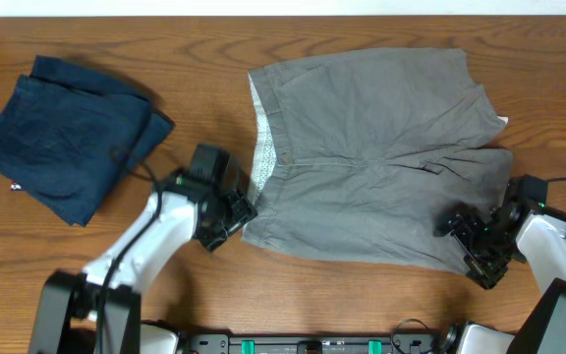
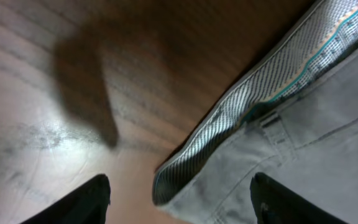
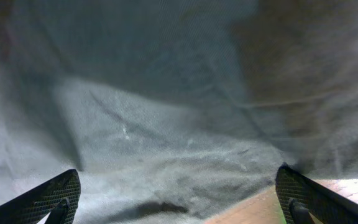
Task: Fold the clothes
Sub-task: 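Grasp the bottom edge of the shorts with both grippers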
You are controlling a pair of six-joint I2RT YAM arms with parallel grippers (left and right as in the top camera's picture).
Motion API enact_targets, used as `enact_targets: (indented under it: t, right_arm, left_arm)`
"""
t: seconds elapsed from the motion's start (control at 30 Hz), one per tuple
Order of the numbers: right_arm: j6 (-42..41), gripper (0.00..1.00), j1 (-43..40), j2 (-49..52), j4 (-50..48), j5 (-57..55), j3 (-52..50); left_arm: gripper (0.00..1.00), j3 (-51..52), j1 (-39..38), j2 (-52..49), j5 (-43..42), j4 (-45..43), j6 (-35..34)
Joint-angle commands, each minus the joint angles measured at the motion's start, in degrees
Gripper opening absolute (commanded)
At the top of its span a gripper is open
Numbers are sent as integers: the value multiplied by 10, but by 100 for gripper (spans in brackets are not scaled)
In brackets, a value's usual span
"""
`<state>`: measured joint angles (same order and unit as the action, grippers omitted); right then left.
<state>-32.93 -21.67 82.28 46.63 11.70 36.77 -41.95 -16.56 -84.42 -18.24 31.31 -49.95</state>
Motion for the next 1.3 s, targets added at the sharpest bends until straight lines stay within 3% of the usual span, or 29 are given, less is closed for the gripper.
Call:
enact_targets:
  t: [0.0,0.3,0.4,0.6,0.87,1.0,1.1,1.27]
  right_arm:
    - [-59,99,9,0,-10,-29,-17]
    - [-74,99,-2,-35,4,-29,-16]
    - [-73,99,-14,-63,21,-30,-16]
    - [-73,99,-33,-107,52,-43,-16]
    - [-73,99,-33,-111,69,-55,-17]
    - [-83,99,-33,-111,60,-58,-28]
    - [-106,99,-33,-111,39,-72,-46]
    - [-134,99,-35,-111,-5,-110,-71]
  left_arm:
    - [71,51,0,37,-4,-54,-48]
    - [70,103,-3,39,-8,-129,-50]
    - [64,104,-6,38,-17,-130,-61]
    - [59,109,-35,38,-47,-92,-167]
    - [60,109,-52,38,-24,-91,-209]
    - [25,109,-52,38,25,-127,-209]
    - [8,109,-52,38,29,-155,-208]
    - [6,109,-52,38,17,-169,-198]
